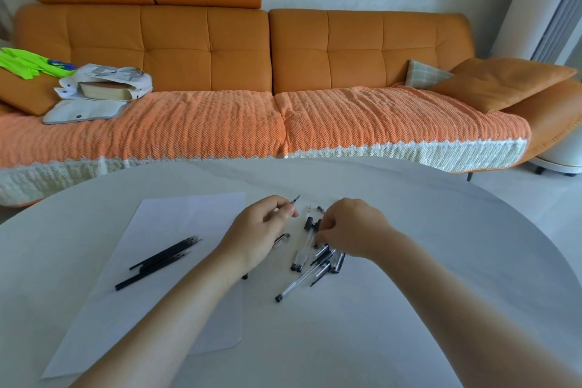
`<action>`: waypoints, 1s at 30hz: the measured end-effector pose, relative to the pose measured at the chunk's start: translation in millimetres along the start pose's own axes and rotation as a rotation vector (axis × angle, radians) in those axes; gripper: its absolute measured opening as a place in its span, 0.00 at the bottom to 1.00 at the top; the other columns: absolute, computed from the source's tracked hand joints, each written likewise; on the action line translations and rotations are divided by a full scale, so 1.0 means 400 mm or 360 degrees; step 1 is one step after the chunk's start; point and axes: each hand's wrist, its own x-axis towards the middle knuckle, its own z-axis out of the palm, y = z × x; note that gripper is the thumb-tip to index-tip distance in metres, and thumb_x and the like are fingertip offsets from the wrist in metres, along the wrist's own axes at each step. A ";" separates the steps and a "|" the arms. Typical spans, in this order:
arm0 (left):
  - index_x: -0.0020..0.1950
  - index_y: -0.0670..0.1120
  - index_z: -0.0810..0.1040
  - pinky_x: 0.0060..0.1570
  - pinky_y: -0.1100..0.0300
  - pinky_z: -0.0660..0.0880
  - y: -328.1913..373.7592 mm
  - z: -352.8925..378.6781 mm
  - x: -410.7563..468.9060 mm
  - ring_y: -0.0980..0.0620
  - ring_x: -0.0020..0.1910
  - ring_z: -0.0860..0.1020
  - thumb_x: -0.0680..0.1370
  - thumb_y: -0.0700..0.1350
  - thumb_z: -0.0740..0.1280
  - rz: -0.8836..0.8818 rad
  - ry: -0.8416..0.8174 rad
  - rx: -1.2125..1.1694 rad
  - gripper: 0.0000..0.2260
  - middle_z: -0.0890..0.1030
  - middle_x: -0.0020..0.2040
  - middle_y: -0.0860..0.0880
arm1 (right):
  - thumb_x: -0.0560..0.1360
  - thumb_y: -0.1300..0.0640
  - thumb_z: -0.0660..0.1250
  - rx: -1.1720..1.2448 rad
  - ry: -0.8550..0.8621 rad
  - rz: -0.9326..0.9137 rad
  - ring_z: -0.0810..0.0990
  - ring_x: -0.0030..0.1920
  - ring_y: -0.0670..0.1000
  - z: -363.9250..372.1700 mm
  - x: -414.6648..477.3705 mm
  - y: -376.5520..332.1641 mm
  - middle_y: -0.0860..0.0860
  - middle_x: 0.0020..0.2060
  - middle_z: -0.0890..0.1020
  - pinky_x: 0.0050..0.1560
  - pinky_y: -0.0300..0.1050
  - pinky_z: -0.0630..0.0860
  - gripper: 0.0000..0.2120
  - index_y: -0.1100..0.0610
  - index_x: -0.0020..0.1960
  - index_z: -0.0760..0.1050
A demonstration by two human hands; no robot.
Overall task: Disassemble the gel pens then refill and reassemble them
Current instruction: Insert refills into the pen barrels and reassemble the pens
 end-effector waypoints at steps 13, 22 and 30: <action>0.48 0.60 0.76 0.32 0.60 0.67 -0.037 -0.015 -0.001 0.57 0.36 0.76 0.80 0.58 0.60 -0.0237 -0.0041 0.0742 0.07 0.79 0.42 0.60 | 0.74 0.53 0.66 -0.0050 -0.0033 -0.0211 0.82 0.46 0.50 -0.008 -0.019 -0.041 0.44 0.43 0.85 0.45 0.49 0.82 0.07 0.48 0.46 0.84; 0.48 0.60 0.76 0.37 0.58 0.72 -0.032 -0.017 -0.008 0.55 0.39 0.78 0.79 0.59 0.60 -0.0230 -0.0069 0.0792 0.08 0.80 0.40 0.57 | 0.71 0.47 0.74 -0.0024 -0.0124 -0.0246 0.81 0.43 0.45 -0.007 -0.025 -0.051 0.42 0.41 0.85 0.46 0.47 0.82 0.05 0.45 0.45 0.84; 0.48 0.62 0.77 0.33 0.61 0.67 -0.012 -0.038 -0.011 0.58 0.32 0.76 0.79 0.59 0.61 -0.0116 -0.0032 0.0652 0.06 0.82 0.38 0.60 | 0.75 0.49 0.71 0.0393 0.0113 -0.0312 0.77 0.32 0.38 -0.031 -0.021 -0.045 0.42 0.40 0.83 0.33 0.35 0.72 0.03 0.48 0.45 0.83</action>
